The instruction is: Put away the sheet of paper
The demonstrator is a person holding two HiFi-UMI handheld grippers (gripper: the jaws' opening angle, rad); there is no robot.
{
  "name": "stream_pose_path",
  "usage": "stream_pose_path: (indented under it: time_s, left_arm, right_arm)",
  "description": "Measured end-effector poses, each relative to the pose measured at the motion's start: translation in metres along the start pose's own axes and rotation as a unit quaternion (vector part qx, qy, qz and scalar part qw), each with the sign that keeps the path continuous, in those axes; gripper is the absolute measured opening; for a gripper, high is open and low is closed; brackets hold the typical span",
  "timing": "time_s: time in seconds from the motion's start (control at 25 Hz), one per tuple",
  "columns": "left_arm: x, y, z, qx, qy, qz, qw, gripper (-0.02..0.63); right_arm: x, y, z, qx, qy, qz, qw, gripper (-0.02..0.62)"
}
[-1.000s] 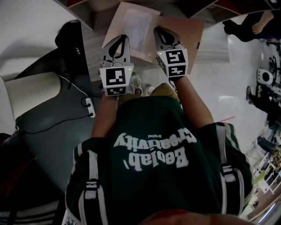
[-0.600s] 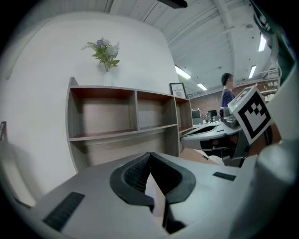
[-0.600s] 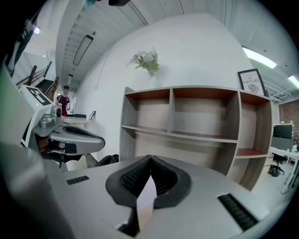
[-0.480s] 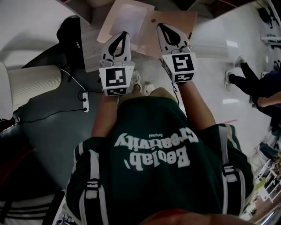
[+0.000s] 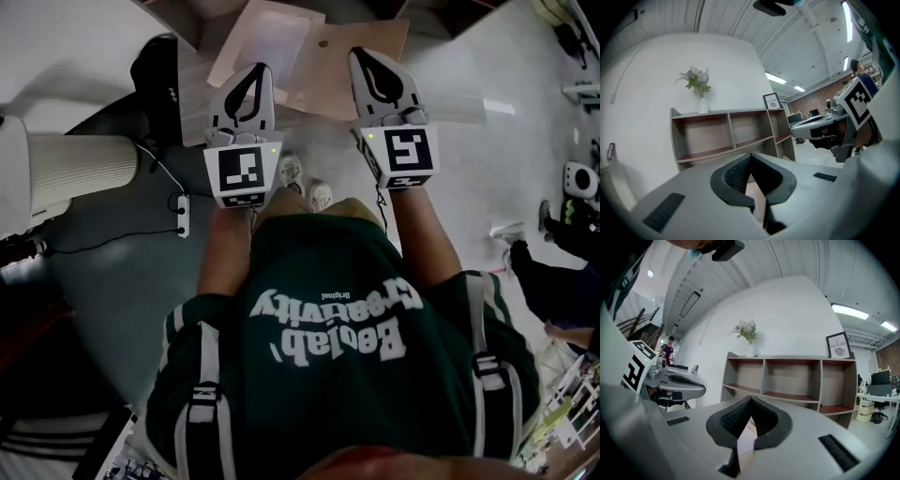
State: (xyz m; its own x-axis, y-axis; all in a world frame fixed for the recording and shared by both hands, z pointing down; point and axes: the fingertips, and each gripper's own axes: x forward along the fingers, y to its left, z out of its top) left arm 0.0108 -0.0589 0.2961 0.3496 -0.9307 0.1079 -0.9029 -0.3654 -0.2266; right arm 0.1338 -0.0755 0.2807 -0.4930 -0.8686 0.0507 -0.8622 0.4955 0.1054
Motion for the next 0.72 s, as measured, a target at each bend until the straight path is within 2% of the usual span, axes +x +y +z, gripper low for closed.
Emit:
stream_pose_path:
  time_s: [0.2,0.36,0.72]
  left_arm:
    - [-0.016,-0.008,0.008,0.002,-0.005,0.011,0.9999,0.018]
    - [-0.030,-0.011,0.024,0.002,-0.020,0.012,0.9997,0.018]
    - [-0.034,-0.013,0.037,0.010,-0.027,0.004,0.9996,0.018]
  right_arm:
    - [-0.023,0.001,0.004,0.002,-0.011,0.006,1.000,0.034]
    - [-0.036,0.009,0.013,-0.005,-0.023,0.026,0.999,0.034]
    - [-0.036,0.012,0.022,-0.001,-0.032,0.038,0.999,0.034]
